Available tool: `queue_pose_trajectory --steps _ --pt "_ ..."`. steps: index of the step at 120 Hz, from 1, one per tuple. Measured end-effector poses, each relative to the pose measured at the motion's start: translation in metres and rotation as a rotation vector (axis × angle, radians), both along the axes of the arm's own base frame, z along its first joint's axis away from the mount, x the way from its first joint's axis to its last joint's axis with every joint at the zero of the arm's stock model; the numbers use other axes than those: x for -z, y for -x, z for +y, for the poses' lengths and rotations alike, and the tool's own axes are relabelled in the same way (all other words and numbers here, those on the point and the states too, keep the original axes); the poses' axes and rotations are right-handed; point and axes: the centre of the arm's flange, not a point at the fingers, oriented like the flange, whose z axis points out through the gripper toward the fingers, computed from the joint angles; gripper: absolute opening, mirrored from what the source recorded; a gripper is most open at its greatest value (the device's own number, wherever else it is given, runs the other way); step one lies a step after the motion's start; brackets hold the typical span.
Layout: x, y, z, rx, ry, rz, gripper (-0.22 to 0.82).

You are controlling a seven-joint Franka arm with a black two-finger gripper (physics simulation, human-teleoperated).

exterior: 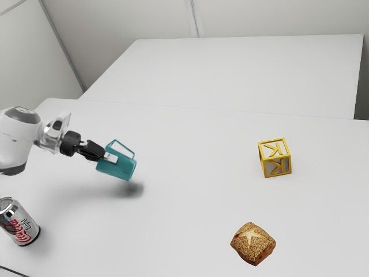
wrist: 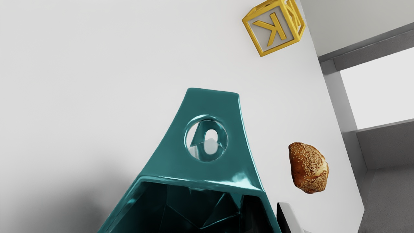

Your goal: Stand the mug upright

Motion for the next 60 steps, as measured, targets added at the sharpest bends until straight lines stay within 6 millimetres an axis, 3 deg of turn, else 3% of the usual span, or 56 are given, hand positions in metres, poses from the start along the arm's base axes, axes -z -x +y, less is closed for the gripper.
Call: queue_pose_trajectory --steps 19,31,60 --pt "-0.059 -0.031 -0.019 0.180 -0.283 -0.014 -0.17" --pt "-0.084 -0.046 -0.033 0.259 -0.489 0.007 -0.17" --pt "-0.098 -0.073 -0.085 0.291 -0.807 0.027 -0.17"
